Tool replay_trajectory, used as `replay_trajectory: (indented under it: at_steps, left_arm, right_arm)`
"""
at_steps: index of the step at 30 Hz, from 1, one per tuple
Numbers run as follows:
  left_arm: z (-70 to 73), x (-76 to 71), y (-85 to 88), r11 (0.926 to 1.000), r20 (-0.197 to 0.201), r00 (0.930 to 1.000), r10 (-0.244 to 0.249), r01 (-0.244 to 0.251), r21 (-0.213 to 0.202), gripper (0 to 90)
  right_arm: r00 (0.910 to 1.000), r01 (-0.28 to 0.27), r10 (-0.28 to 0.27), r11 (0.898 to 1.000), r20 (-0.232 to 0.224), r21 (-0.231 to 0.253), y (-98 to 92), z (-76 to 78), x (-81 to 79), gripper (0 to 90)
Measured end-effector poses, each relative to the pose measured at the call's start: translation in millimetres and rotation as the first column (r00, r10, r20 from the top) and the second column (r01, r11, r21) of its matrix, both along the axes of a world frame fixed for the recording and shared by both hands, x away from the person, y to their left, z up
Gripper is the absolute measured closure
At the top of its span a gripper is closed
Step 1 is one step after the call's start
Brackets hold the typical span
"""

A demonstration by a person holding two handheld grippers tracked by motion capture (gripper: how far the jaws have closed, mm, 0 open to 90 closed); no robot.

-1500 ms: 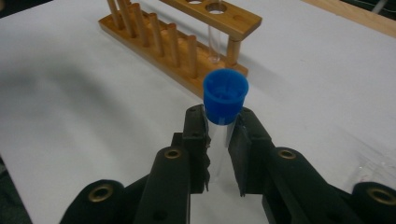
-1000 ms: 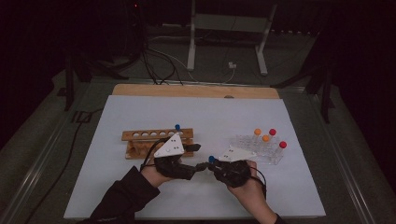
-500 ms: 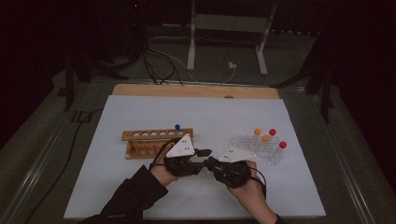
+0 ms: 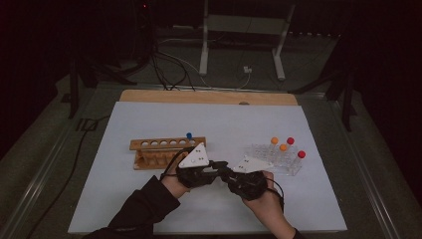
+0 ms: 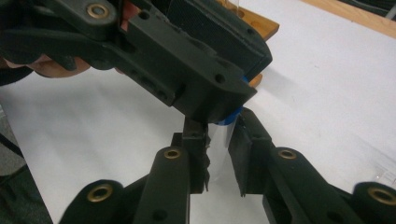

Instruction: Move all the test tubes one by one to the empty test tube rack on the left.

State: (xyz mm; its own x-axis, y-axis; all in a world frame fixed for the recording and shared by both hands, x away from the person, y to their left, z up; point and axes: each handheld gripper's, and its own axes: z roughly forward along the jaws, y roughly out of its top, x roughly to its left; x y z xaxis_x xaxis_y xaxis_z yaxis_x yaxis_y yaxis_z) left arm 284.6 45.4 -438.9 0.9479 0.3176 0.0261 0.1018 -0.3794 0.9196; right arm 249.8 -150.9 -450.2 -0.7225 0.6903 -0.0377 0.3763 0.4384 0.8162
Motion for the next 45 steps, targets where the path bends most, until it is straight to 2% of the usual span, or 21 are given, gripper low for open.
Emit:
replay_trajectory:
  at_steps: [2,4,6,13,15,17,22,23,25,27,29,32,36,40,41,43,45]
  left_arm:
    - [2.3,0.0,1.2,0.9999,0.011,0.9999,0.012,-0.012,0.0,77.6]
    - [5.7,2.0,5.2,0.9997,0.006,0.9997,0.023,-0.023,-0.013,77.6]
    - [9.5,3.9,10.2,0.9991,0.022,0.9989,0.041,-0.041,-0.012,77.6]
    - [24.8,10.2,32.5,0.9945,0.036,0.9944,0.1,-0.098,-0.036,77.6]
    - [29.9,11.9,40.1,0.9916,0.051,0.9907,0.126,-0.124,-0.034,77.6]
    - [34.6,13.8,47.9,0.9893,0.051,0.9886,0.142,-0.14,-0.042,77.6]
    - [43.4,17.0,64.8,0.9805,0.073,0.9783,0.194,-0.191,-0.047,77.6]
    - [44.6,17.7,68.0,0.9779,0.073,0.9759,0.206,-0.202,-0.054,77.6]
    - [47.0,19.1,73.7,0.9744,0.085,0.971,0.223,-0.22,-0.046,77.6]
    - [49.4,21.5,79.6,0.9705,0.081,0.9676,0.239,-0.236,-0.051,77.6]
    - [51.0,24.8,85.5,0.963,0.09,0.959,0.269,-0.266,-0.046,77.6]
    - [52.3,31.3,94.1,0.9526,0.092,0.9488,0.302,-0.297,-0.065,77.6]
    - [52.0,39.8,101.2,0.9426,0.108,0.9377,0.331,-0.322,-0.088,77.6]
    - [49.6,48.4,102.4,0.9329,0.125,0.9251,0.358,-0.35,-0.084,77.6]
    - [48.5,51.3,102.8,0.931,0.119,0.9242,0.363,-0.354,-0.089,77.6]
    - [45.2,56.5,103.7,0.9237,0.117,0.9173,0.381,-0.371,-0.094,77.6]
    - [41.4,61.8,104.3,0.9188,0.102,0.9147,0.391,-0.382,-0.1,77.6]
  right_arm:
    - [1.0,-0.002,0.002,1.0,0.002,0.013,-0.5,0.6,-0.1,72.3]
    - [0.9999,-0.001,0.0,1.0,0.01,0.013,-0.5,0.9,-0.7,63.8]
    - [0.9999,0.005,-0.005,1.0,0.013,0.023,-0.7,1.3,-1.1,56.6]
    - [0.9988,0.008,-0.01,0.999,0.047,0.047,-3.2,6.0,-2.0,32.0]
    - [0.9984,0.015,-0.019,0.997,0.053,0.079,-4.7,8.0,-2.3,22.0]
    - [0.9978,0.019,-0.025,0.996,0.062,0.083,-5.3,9.3,-2.3,15.0]
    - [0.9957,0.047,-0.055,0.993,0.074,0.104,-7.8,11.8,-1.9,5.5]
    - [0.9963,0.04,-0.048,0.994,0.071,0.105,-8.7,12.1,-1.6,1.0]
    - [0.9963,0.036,-0.045,0.993,0.073,0.114,-10.5,13.0,-2.1,0.0]
    - [0.9963,0.028,-0.037,0.992,0.078,0.122,-12.6,13.7,-2.7,0.0]
    - [0.9965,0.028,-0.038,0.992,0.074,0.124,-13.9,14.4,-2.2,0.0]
    - [0.9969,0.028,-0.036,0.992,0.07,0.12,-14.7,14.8,-2.1,0.0]
    - [0.9963,0.026,-0.035,0.993,0.078,0.118,-15.0,14.9,-2.7,0.0]
    - [0.9961,0.022,-0.033,0.992,0.083,0.126,-16.2,15.8,-2.7,0.0]
    - [0.9957,0.025,-0.036,0.991,0.085,0.13,-16.6,16.0,-2.9,0.0]
    - [0.9961,0.021,-0.031,0.992,0.083,0.128,-16.9,16.3,-2.8,0.0]
    - [0.996,0.021,-0.031,0.992,0.084,0.122,-16.9,16.3,-3.0,0.0]
